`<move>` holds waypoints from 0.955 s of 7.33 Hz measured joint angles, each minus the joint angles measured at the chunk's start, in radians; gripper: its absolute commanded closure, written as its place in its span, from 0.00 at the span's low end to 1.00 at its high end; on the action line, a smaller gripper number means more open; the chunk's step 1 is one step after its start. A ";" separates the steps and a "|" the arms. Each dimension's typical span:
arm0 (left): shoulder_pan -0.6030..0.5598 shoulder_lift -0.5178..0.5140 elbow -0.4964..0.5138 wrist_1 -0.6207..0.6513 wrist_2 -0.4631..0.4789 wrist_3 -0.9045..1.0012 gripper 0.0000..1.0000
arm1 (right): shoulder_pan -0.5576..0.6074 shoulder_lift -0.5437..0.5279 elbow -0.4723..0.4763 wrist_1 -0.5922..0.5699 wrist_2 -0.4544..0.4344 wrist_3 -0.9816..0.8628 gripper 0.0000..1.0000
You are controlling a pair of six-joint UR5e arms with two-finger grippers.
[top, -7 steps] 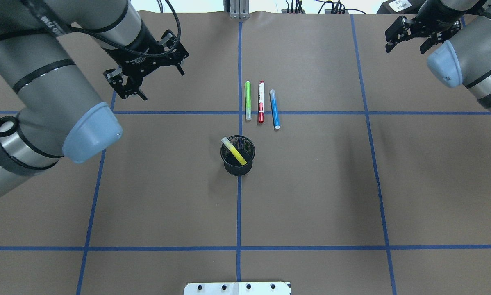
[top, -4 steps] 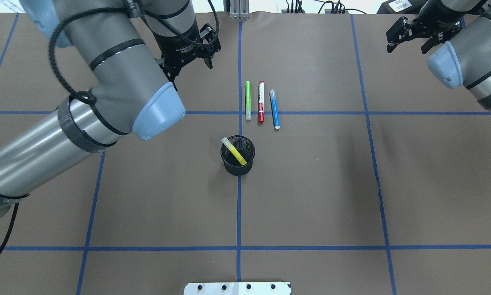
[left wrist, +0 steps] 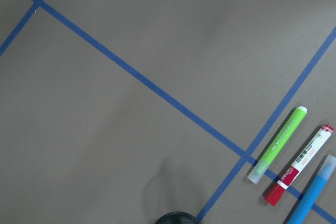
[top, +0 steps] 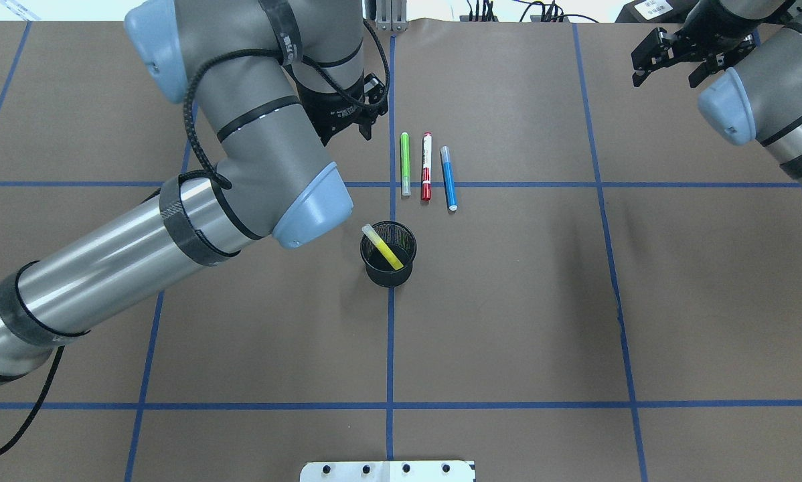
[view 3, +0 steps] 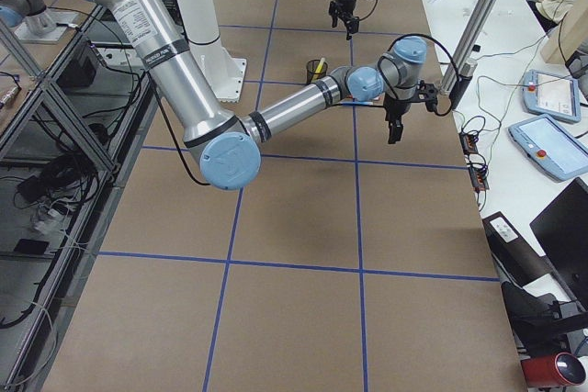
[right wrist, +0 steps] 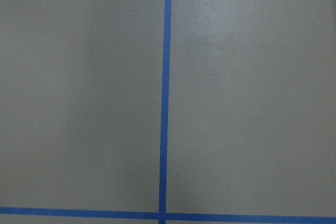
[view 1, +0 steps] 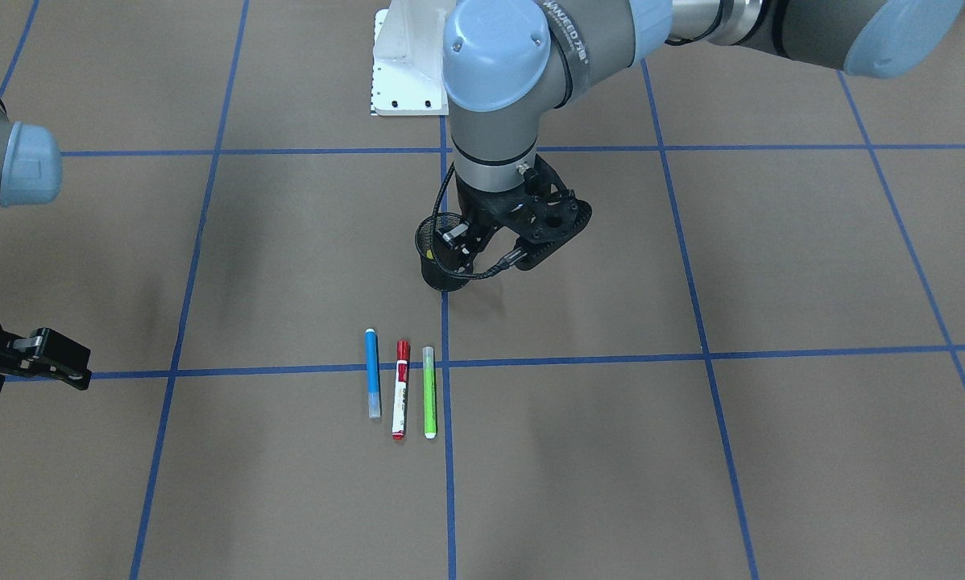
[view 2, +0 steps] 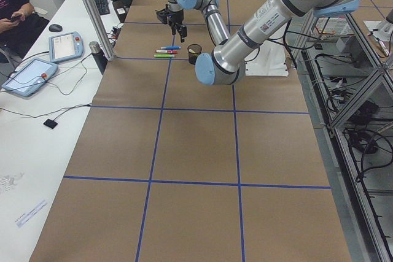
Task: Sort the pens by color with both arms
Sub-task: 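Move the left gripper over the cup, then lower the left gripper onto the yellow highlighter in the cup and close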
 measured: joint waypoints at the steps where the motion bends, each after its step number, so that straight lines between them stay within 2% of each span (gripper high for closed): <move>1: 0.022 -0.001 0.022 -0.029 0.018 -0.023 0.01 | -0.002 0.000 -0.001 0.000 -0.005 0.000 0.02; 4: 0.050 -0.001 0.093 -0.109 0.049 -0.047 0.05 | -0.005 0.000 -0.001 0.001 -0.014 0.000 0.02; 7: 0.071 0.003 0.097 -0.118 0.061 -0.089 0.08 | -0.008 0.000 -0.001 0.002 -0.016 0.001 0.02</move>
